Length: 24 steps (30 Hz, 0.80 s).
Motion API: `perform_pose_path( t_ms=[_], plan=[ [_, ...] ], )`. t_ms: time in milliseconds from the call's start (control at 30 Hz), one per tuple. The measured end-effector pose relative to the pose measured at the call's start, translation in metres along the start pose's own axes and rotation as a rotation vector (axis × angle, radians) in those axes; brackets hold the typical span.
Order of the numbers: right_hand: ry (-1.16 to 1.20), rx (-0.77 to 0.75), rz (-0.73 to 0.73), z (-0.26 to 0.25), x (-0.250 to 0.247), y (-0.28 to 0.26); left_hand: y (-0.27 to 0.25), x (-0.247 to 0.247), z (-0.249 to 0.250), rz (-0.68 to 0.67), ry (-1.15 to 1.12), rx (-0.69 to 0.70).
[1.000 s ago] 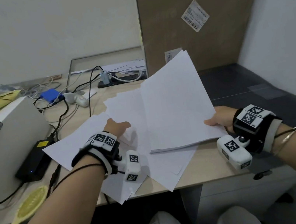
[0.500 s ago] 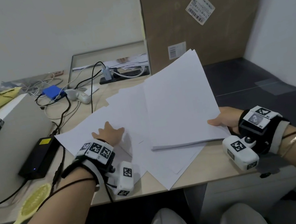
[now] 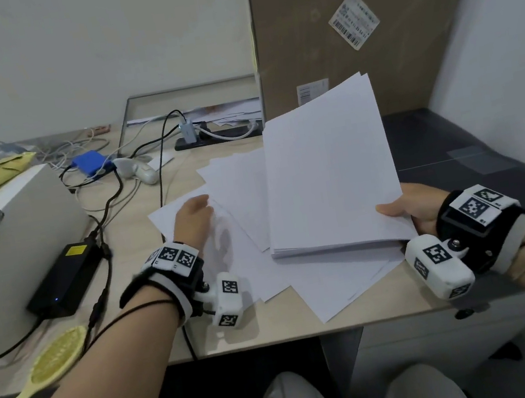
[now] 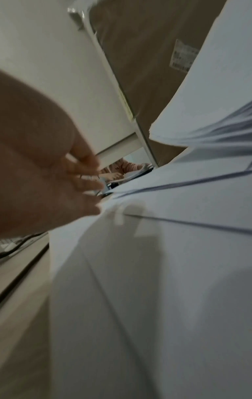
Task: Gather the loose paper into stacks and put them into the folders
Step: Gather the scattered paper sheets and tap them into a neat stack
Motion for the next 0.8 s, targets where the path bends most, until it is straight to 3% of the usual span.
perform_pose_path(
  t_ms=[67, 167, 233, 433, 633, 800],
  plan=[
    [-0.025, 0.001, 0.012, -0.001, 0.003, 0.002, -0.001, -0.021, -0.01, 0.105, 0.19, -0.069],
    [-0.061, 0.004, 0.016, -0.003, 0.014, 0.003, -0.014, -0.029, -0.026, 0.051, 0.474, -0.251],
    [-0.071, 0.004, 0.016, -0.004, 0.021, 0.004, -0.023, -0.028, -0.029, 0.039, 0.524, -0.302],
    [-0.068, -0.023, 0.026, -0.01, 0.027, 0.002, -0.018, -0.019, -0.017, 0.014, 0.603, -0.207],
    [-0.079, -0.04, 0.039, -0.013, 0.015, -0.003, -0.031, -0.009, -0.031, -0.099, 0.557, -0.354],
    [-0.1, -0.04, 0.046, -0.009, 0.013, -0.006, -0.026, -0.024, -0.026, 0.134, 0.205, -0.377]
  ],
)
Point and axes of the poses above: each hand's wrist, its own y-axis towards the middle knuckle, its own x-axis out of the palm, z = x × y, the point moved 9 cm from there along y, towards the middle knuckle, and after that the axes turned 15 degrees about x, right-handed, at the moved point
